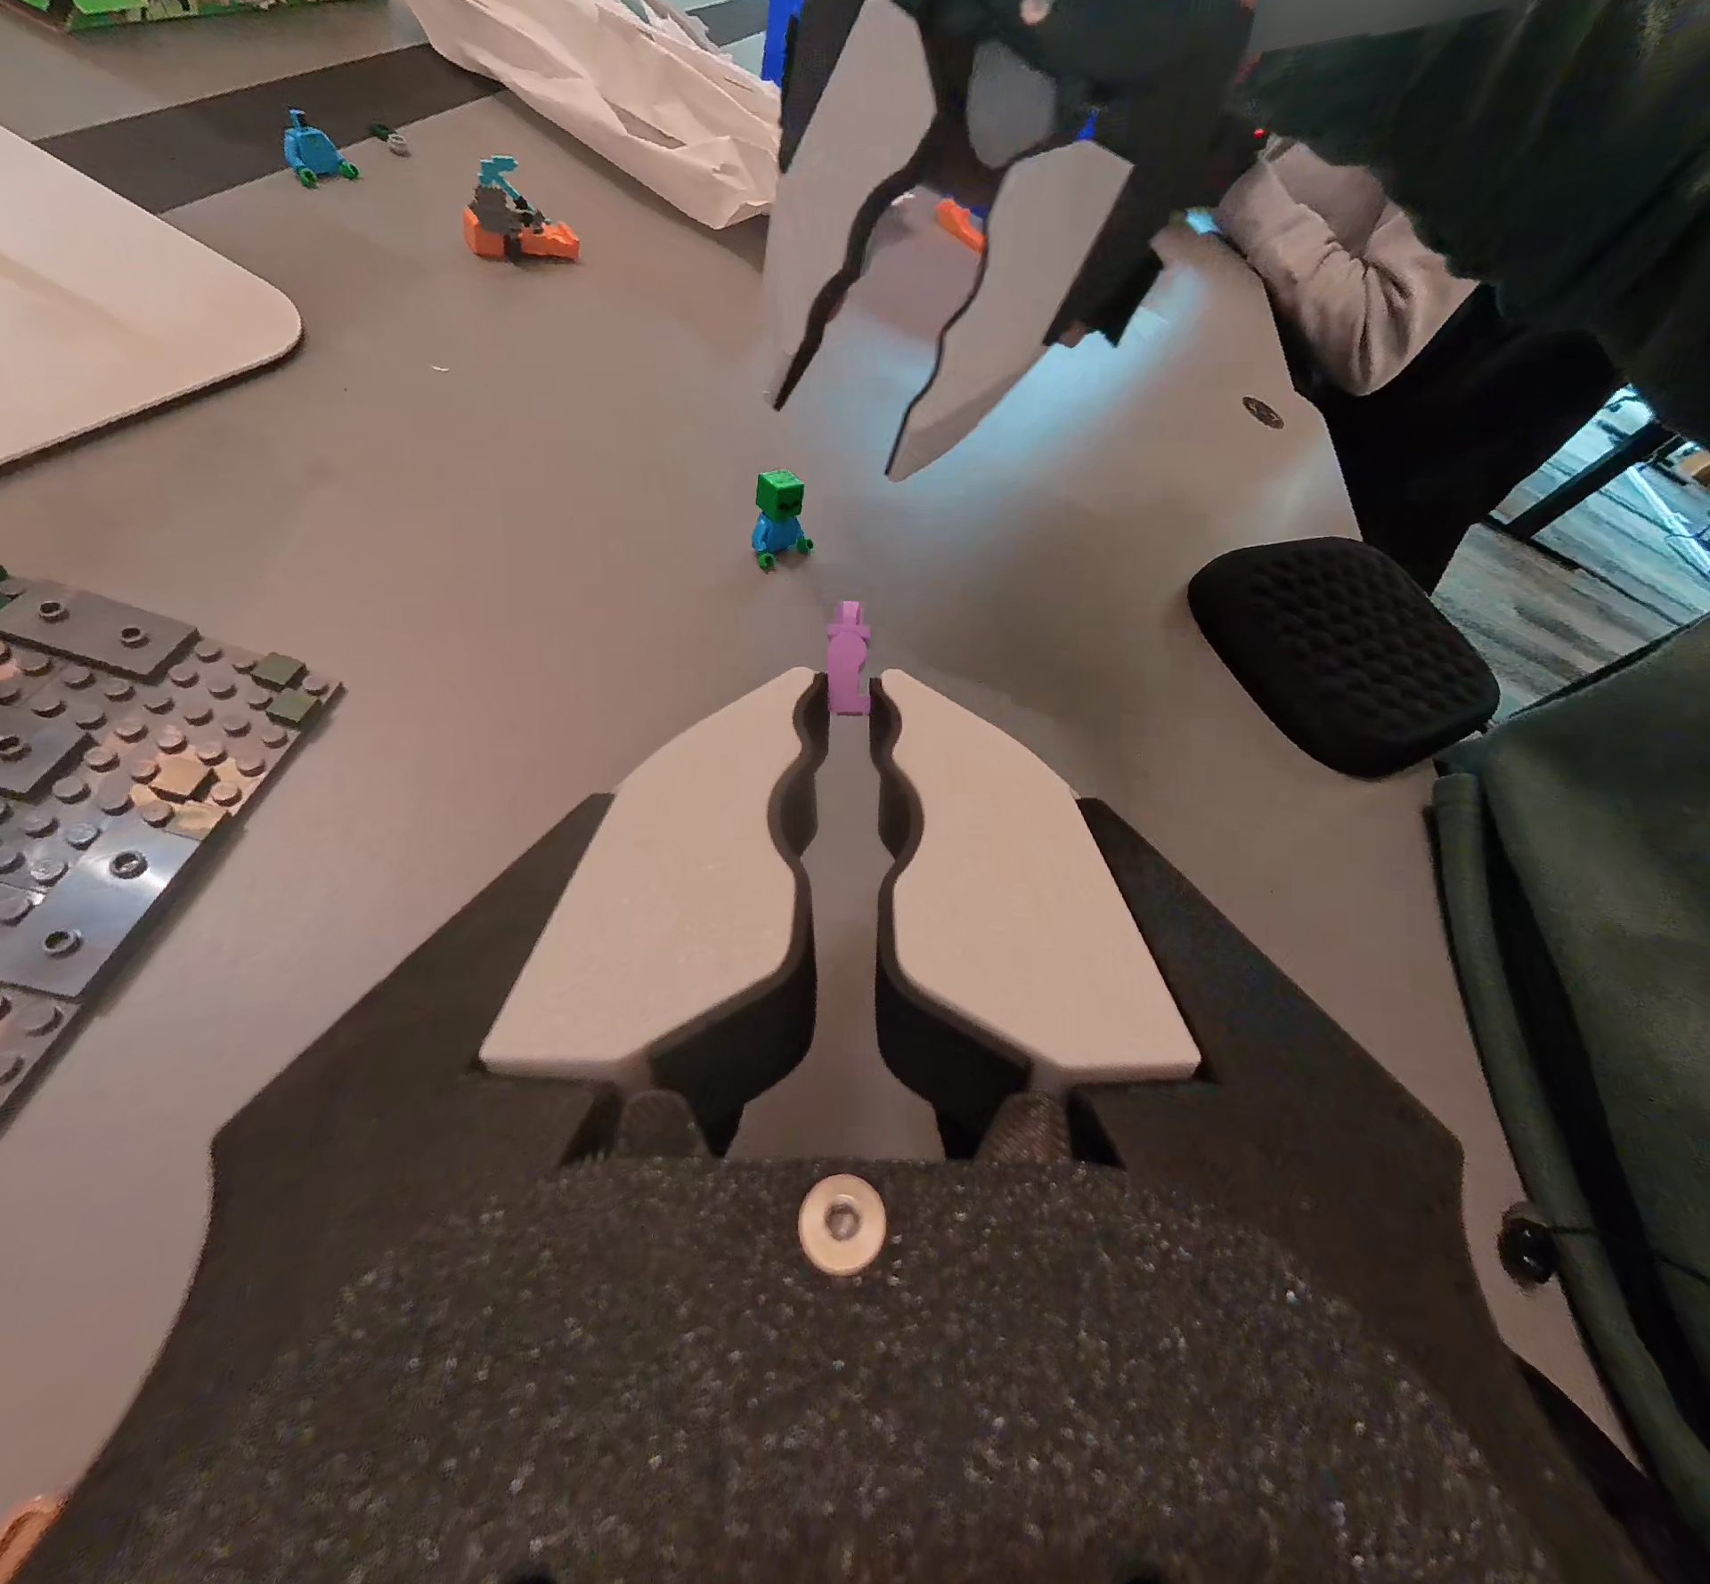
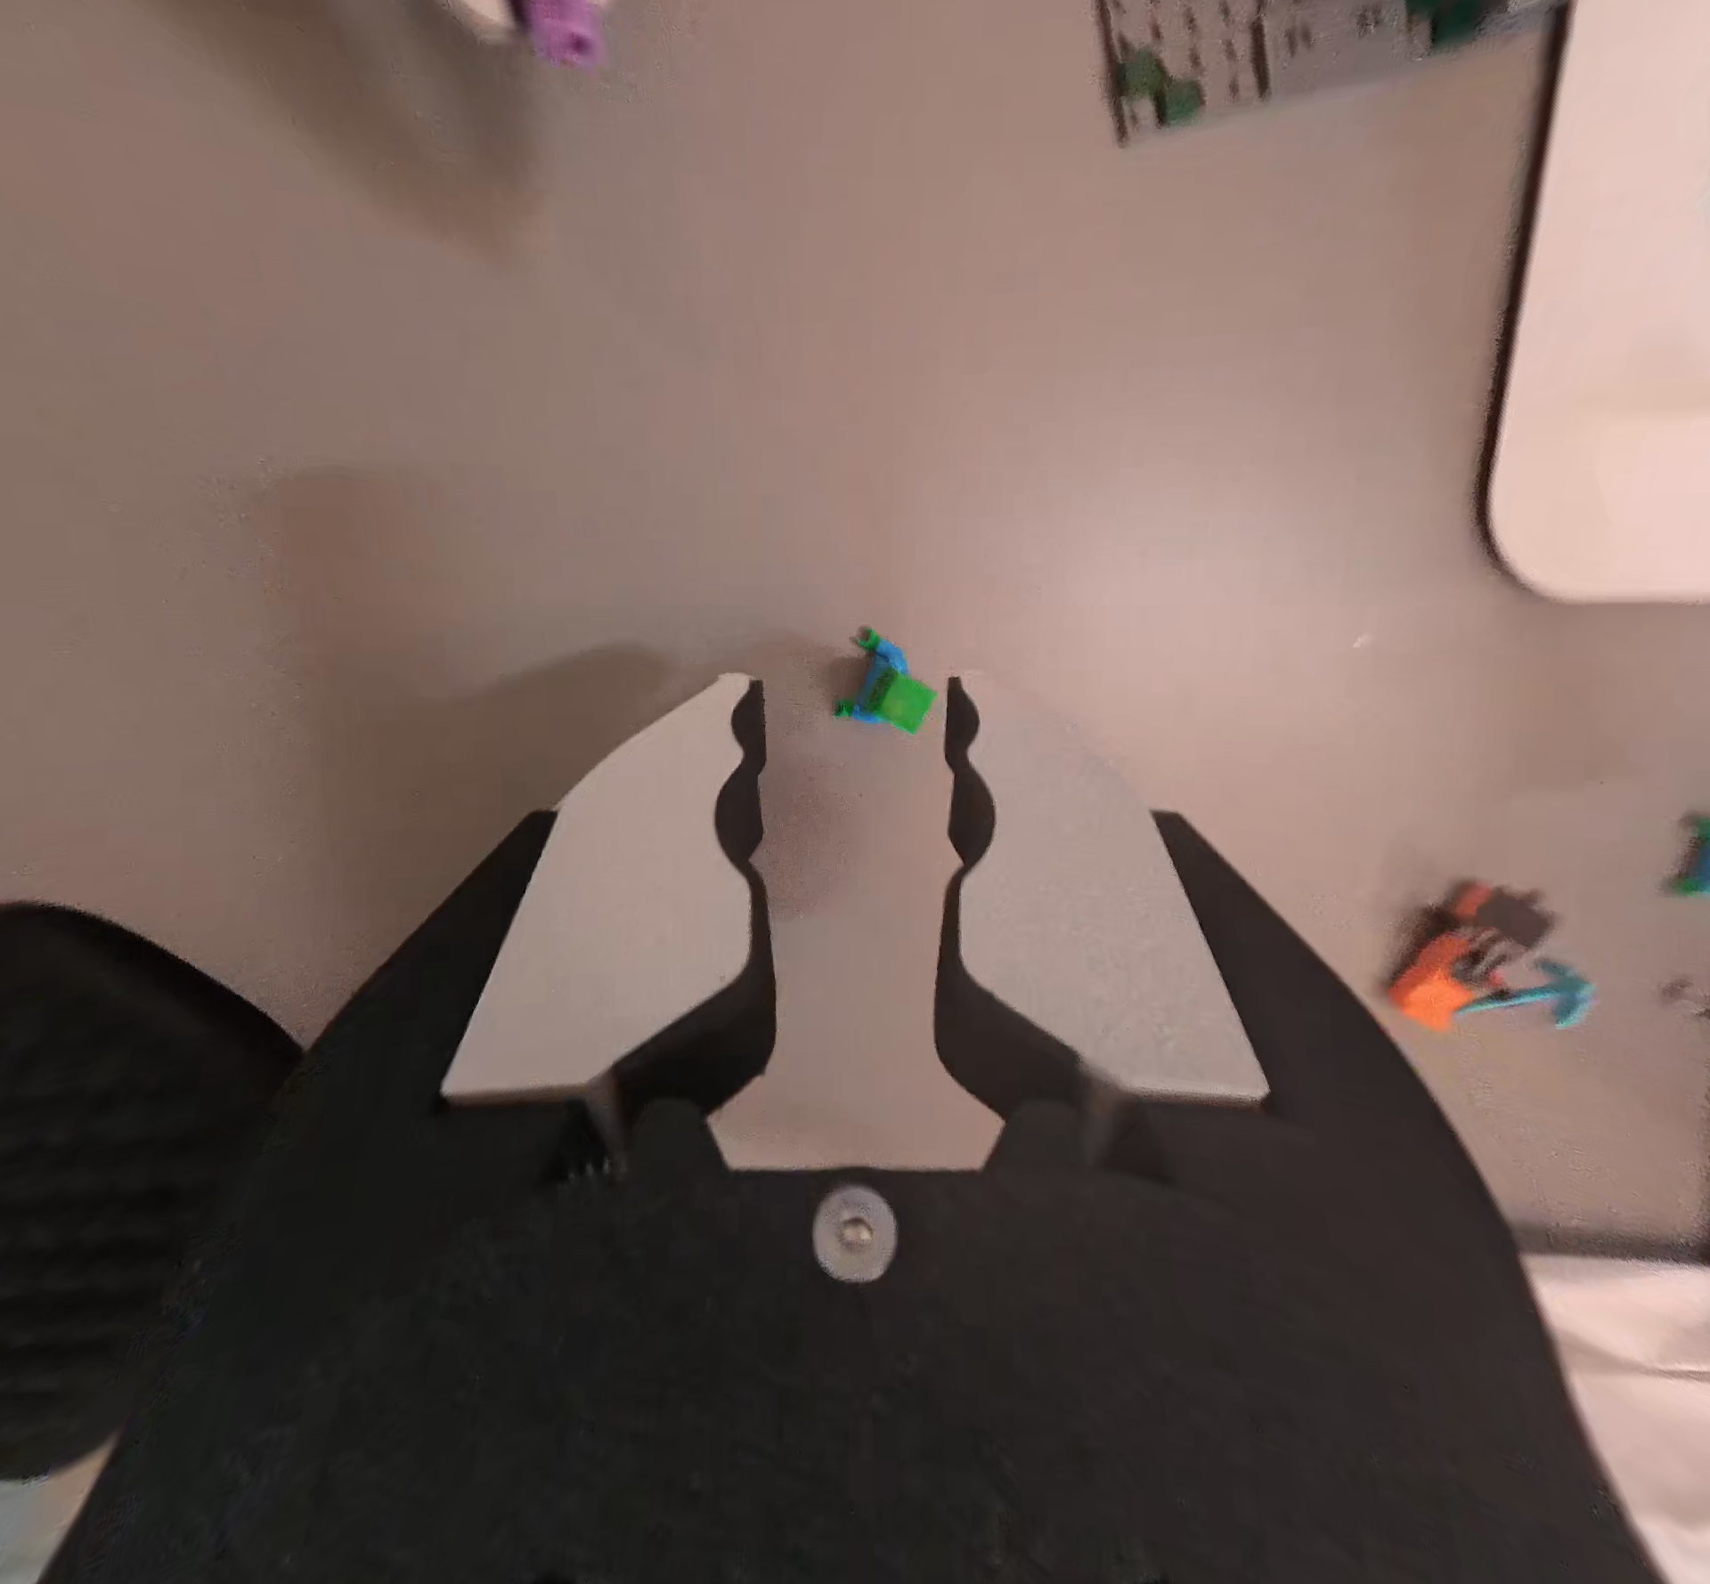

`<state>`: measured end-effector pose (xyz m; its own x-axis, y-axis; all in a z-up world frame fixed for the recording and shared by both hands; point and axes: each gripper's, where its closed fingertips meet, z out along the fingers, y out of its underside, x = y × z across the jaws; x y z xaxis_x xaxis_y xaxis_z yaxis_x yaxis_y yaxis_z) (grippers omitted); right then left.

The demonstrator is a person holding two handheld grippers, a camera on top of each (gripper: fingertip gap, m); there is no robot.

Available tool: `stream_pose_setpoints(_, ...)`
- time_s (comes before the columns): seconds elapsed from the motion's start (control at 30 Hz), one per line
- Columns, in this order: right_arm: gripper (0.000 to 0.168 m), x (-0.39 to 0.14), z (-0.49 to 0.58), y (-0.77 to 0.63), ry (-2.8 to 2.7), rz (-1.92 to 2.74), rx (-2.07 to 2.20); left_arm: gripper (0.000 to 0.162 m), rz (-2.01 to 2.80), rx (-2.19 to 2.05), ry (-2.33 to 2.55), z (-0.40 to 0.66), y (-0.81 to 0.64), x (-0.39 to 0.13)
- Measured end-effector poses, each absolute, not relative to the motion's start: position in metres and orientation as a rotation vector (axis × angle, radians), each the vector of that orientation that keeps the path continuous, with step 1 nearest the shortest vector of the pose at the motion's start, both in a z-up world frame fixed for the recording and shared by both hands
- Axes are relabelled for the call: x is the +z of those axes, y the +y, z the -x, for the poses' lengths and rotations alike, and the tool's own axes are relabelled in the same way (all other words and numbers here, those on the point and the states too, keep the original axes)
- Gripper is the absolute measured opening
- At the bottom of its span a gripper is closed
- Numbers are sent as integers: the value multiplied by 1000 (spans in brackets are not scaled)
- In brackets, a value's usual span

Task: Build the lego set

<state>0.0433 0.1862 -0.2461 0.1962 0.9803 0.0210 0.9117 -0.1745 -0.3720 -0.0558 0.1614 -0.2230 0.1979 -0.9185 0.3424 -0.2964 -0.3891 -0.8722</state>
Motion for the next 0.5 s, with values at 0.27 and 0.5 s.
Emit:
stream_pose_setpoints(0.27, 40, -284, -52, 191, -1503, 2403, 388, 8, 1804, -1194, 1147, 54, 160, -223)
stream_pose_setpoints(0.5, 16, -296, -50, 193, -1519, 2409, 355, 8, 1803, -1192, 1153, 54, 160, -224)
